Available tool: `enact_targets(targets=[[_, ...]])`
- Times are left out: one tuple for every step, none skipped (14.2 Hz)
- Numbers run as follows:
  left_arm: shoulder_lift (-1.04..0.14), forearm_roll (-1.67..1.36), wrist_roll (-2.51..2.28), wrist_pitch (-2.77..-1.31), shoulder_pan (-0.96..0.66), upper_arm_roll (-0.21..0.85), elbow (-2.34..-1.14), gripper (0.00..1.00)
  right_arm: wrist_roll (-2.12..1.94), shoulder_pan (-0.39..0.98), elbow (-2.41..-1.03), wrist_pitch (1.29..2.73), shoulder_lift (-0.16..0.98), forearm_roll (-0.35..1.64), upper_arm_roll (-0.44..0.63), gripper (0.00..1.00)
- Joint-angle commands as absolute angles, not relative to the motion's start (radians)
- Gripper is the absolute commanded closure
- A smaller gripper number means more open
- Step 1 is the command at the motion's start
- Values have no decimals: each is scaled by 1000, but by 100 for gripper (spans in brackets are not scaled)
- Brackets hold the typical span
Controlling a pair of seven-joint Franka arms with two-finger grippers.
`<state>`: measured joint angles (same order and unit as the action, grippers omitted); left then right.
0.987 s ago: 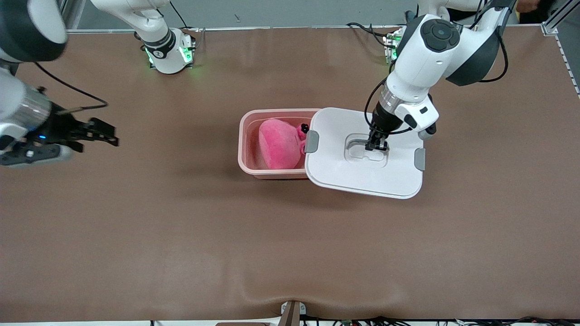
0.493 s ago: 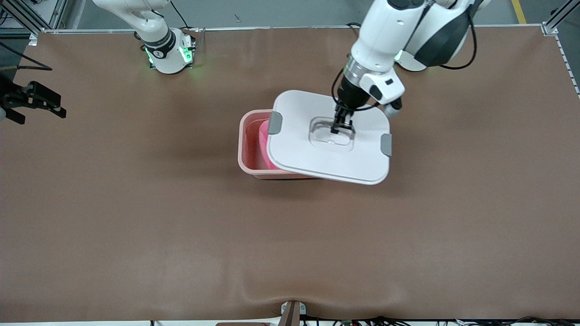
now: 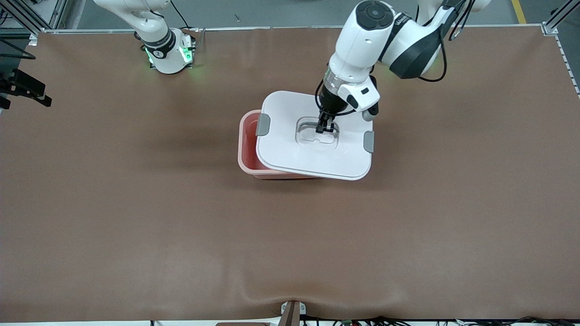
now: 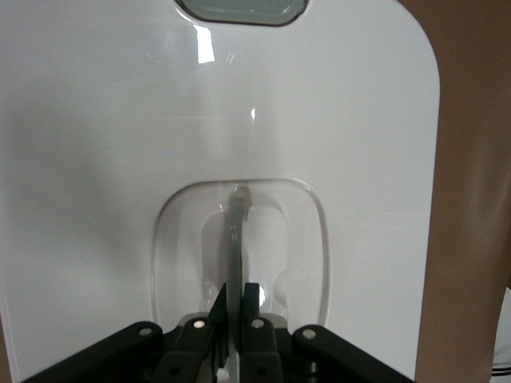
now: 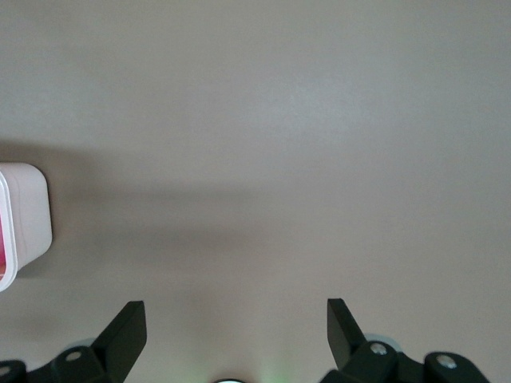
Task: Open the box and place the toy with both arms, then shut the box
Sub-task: 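Lower the white lid onto the pink container with the left gripper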
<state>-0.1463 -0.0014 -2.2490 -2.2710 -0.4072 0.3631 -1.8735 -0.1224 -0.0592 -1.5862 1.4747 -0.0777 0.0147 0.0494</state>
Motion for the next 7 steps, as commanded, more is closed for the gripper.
enact_targets(targets=[[-216, 58, -2367, -2258, -449, 362, -1793, 100, -78, -72, -1595, 1471, -86, 15, 32, 0], [-238, 73, -2396, -2258, -462, 362, -1778, 100, -74, -72, -1595, 1471, -84, 15, 32, 0], [-276, 98, -2422, -2258, -472, 362, -1754, 100, -57, -72, -1595, 1470, -86, 15, 32, 0], [-308, 141, -2462, -2258, -491, 362, -1737, 100, -45, -72, -1595, 1470, -86, 15, 32, 0], [-339, 196, -2515, -2258, -509, 362, -1718, 100, -37, -72, -1595, 1471, -84, 17, 32, 0], [-362, 240, -2570, -2258, -521, 362, -1697, 100, -23, -71, -1595, 1470, -84, 28, 31, 0], [-374, 265, -2606, -2258, -525, 362, -1692, 100, -9, -69, -1595, 1468, -84, 35, 31, 0]])
